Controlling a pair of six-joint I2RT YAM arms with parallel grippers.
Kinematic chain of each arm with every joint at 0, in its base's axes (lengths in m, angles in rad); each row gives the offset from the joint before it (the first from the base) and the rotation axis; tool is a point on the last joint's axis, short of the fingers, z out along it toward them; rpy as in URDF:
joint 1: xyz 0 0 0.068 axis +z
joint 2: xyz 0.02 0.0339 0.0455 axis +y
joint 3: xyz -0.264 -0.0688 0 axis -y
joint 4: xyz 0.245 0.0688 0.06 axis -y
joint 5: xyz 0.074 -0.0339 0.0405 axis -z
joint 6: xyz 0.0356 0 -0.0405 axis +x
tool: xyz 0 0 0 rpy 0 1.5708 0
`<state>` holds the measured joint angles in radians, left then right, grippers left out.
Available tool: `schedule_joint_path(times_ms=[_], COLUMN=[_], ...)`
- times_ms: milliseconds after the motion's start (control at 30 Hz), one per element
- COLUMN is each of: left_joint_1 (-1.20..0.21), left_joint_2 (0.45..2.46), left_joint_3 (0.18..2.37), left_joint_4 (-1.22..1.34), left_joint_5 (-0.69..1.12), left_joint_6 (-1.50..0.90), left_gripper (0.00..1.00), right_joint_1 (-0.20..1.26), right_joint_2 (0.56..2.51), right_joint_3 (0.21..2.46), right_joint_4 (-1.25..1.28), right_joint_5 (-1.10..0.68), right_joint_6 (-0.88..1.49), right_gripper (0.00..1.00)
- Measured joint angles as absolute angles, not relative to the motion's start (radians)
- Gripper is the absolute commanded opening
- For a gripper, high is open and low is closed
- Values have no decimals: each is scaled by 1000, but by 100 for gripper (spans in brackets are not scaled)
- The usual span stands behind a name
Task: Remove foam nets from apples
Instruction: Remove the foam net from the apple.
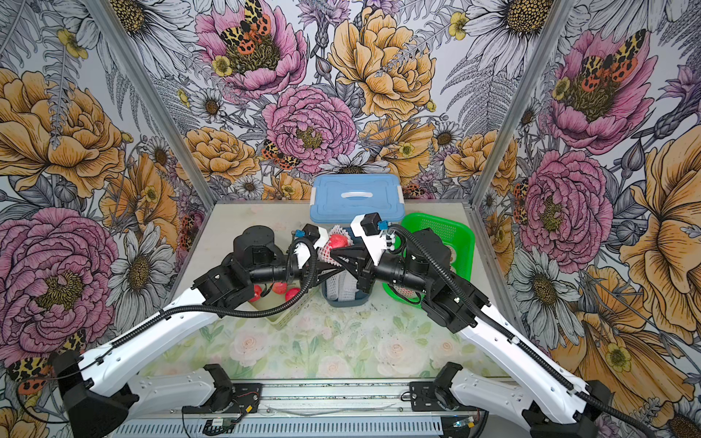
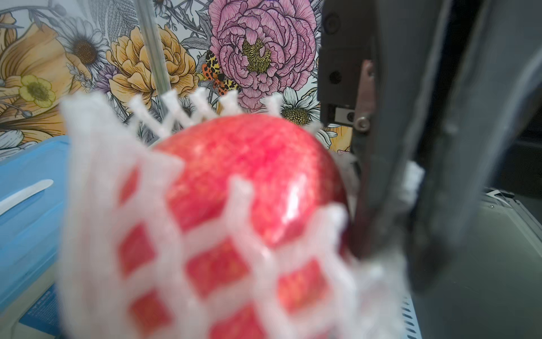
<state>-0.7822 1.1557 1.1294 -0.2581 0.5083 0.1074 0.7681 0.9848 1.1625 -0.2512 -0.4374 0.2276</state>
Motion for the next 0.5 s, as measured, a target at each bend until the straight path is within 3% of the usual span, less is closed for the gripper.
schedule_joint_path(times_ms=[67,200,333,500], left_joint_1=[-781,-781,-781,-783], left_joint_2=[1152,1152,1149,1135], left_joint_3=[1129,1127,1127,1127], left_joint_4=[-258,-258,-258,-260], left_joint_5=[507,508,508,508], left_joint_6=[107,112,115,133], left_gripper=[16,11,0,0], right_joint_1=[774,773,751,718], right_joint_2=[978,953,915,911], right_joint_3=[1163,1163,1168,1244], right_joint_4=[-242,-245,-274,-368], right_joint_5=[-429,-384,-339,-294], right_joint_6=[226,216,199,159], right_gripper=[45,54,55,56])
